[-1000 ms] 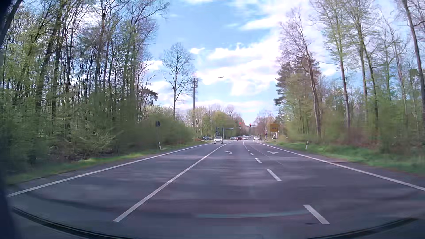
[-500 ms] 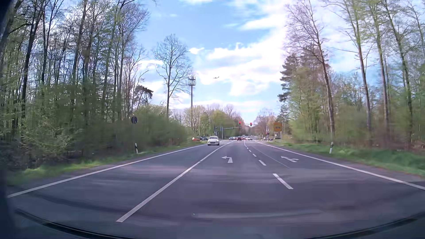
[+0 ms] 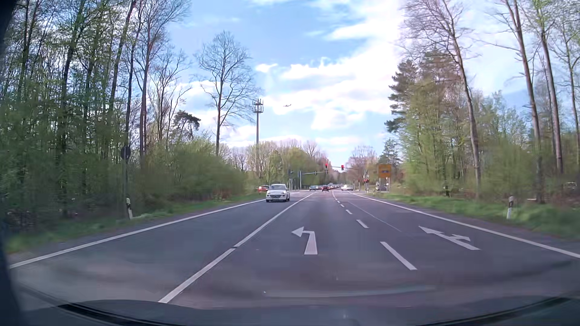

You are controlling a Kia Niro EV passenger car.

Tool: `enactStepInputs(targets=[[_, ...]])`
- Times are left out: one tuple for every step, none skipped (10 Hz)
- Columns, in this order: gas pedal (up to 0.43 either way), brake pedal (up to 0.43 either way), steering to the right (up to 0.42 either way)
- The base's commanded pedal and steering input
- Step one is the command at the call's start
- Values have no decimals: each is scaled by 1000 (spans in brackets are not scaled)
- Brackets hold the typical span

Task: Follow the waypoints while adhering to traffic rules and regulations

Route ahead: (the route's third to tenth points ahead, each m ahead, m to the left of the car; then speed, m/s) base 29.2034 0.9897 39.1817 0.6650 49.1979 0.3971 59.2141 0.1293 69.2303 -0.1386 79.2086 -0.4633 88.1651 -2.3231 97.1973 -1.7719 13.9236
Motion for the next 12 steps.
enactStepInputs(targets=[[0,220,3],[0,220,3],[0,226,3],[0,226,3],[0,232,3],[0,232,3],[0,238,3],[0,232,3],[0,232,3],[0,220,3],[0,220,3],[0,213,2]])
